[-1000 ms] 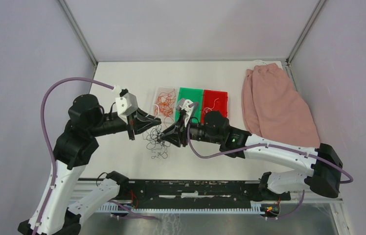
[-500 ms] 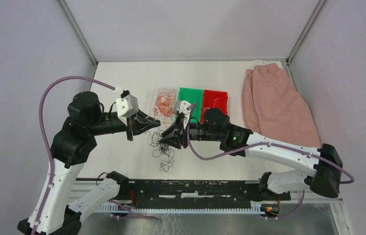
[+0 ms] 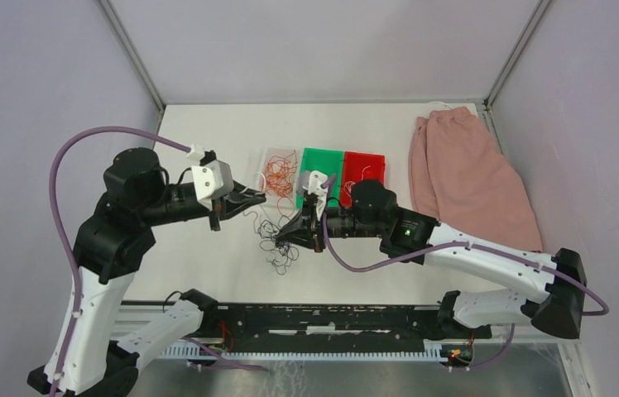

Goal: Untangle the cables
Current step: Untie the cable.

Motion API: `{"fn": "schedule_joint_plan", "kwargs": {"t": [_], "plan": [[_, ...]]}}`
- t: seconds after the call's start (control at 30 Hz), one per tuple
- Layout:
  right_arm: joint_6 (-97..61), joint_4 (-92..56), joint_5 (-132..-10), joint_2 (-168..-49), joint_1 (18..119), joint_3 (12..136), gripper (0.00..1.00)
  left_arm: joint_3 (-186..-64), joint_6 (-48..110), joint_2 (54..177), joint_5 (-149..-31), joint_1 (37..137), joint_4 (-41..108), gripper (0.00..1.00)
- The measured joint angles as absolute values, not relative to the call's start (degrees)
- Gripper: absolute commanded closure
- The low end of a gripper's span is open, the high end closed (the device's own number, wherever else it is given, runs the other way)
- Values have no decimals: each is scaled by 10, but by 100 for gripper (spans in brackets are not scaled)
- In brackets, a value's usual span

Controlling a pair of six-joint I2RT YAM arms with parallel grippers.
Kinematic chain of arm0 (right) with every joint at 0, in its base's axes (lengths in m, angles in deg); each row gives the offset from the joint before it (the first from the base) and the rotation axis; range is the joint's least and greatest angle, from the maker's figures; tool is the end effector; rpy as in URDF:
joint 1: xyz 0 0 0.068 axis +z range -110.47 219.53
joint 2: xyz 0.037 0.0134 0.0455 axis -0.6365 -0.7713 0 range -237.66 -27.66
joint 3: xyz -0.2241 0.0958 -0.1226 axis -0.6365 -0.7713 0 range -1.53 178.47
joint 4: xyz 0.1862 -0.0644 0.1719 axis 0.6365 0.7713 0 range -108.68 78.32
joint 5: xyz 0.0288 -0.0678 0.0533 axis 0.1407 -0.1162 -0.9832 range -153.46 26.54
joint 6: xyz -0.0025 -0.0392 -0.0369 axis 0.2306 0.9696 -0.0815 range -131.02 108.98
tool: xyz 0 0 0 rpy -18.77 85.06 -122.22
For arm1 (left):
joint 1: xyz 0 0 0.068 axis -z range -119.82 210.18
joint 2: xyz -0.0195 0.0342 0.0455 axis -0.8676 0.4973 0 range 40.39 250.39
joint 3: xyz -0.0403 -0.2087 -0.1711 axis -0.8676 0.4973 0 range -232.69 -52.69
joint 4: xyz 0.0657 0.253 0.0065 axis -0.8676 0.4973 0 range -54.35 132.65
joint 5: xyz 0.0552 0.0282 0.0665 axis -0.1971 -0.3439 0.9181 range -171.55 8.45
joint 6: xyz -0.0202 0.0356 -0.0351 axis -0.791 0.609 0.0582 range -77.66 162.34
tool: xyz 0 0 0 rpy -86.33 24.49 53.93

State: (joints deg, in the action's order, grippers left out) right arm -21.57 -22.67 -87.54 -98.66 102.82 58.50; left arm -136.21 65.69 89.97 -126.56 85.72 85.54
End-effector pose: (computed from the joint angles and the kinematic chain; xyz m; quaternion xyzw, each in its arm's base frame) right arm 0.1181 0.2671 0.3625 -0.4491 0.5948 0.5142 0.4244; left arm 0.0919 -0.0718 0.4739 0.5151 0.5761 -0.3162 0.5503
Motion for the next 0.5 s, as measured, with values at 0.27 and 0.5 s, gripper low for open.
{"fn": "schedule_joint_plan", "kwargs": {"t": [0.27,0.5], "plan": [[-214,-228,-850,-965,1028,579,87,-1408,683,917,-1251,858,863,97],[-229,-235,-823,-968,1028,567,99,-1410,671,914,-1258,858,860,97]]}}
